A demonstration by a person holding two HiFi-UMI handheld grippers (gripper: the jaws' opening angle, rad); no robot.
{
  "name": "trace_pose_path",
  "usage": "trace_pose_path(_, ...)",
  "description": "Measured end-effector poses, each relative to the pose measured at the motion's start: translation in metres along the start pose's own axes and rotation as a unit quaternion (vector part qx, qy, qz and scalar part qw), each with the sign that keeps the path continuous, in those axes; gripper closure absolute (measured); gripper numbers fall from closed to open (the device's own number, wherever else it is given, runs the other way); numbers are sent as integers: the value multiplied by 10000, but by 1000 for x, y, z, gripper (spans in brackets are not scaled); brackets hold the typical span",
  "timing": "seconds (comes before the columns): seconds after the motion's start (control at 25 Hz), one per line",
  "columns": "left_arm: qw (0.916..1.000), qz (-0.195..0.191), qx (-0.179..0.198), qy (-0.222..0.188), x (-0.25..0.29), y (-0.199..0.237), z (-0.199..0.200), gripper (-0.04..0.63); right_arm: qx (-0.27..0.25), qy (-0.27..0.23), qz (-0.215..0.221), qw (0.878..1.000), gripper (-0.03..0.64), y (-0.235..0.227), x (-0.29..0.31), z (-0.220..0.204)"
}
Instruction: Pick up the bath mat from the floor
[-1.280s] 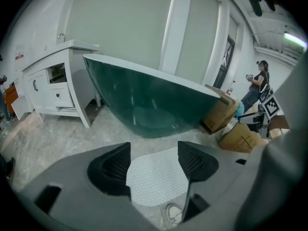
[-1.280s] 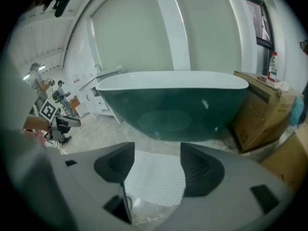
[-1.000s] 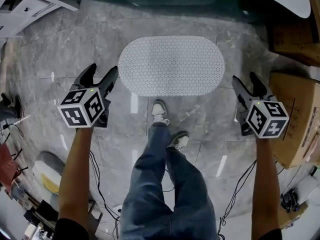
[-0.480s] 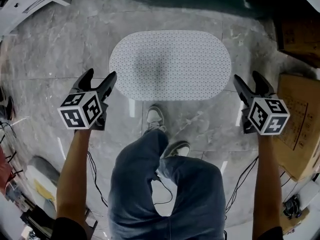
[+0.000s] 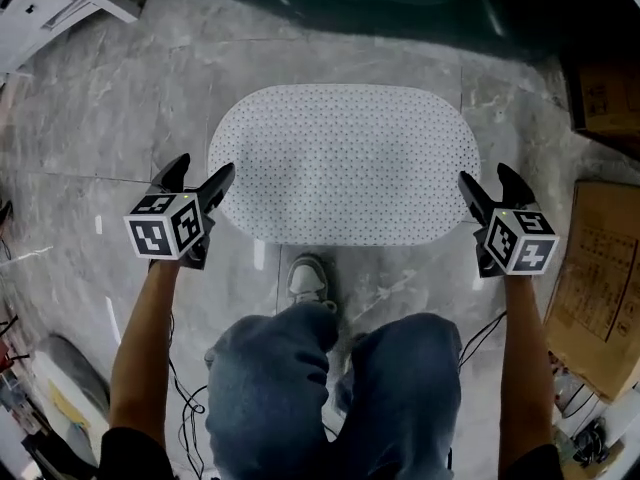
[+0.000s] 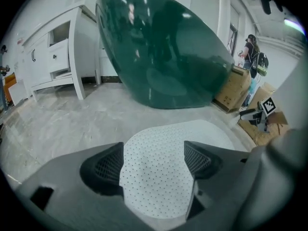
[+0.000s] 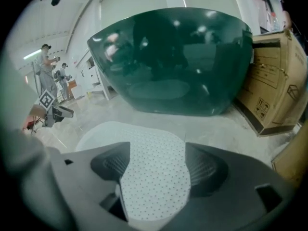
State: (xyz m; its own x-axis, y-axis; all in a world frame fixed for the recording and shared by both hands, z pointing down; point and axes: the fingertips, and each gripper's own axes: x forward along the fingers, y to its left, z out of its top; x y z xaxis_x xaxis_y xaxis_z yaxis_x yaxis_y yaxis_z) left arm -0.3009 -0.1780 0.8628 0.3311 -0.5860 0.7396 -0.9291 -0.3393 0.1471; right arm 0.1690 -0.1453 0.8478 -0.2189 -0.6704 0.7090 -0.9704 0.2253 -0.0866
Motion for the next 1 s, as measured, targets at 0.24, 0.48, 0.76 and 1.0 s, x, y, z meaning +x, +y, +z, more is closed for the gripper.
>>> trace_pose_path(0.24,9999,58,-133,-28,42,30,-32,185,-98,-69,-24,9999,238,-17,42,-32)
trace_pose_path(0.48,9996,82,-120,222,69,47,-60,156,185,78,-25,9998,215,-34,70,-58)
trace_pose_path(0.76,9962,166,-232,819,96,66,-97,138,305,624,-30,9976,189,-61,102,-92)
trace_pose_path(1.0,9935,205,-34,1116,118,76,-113,119,576,1060,-173,9925,140,-79,125,-122)
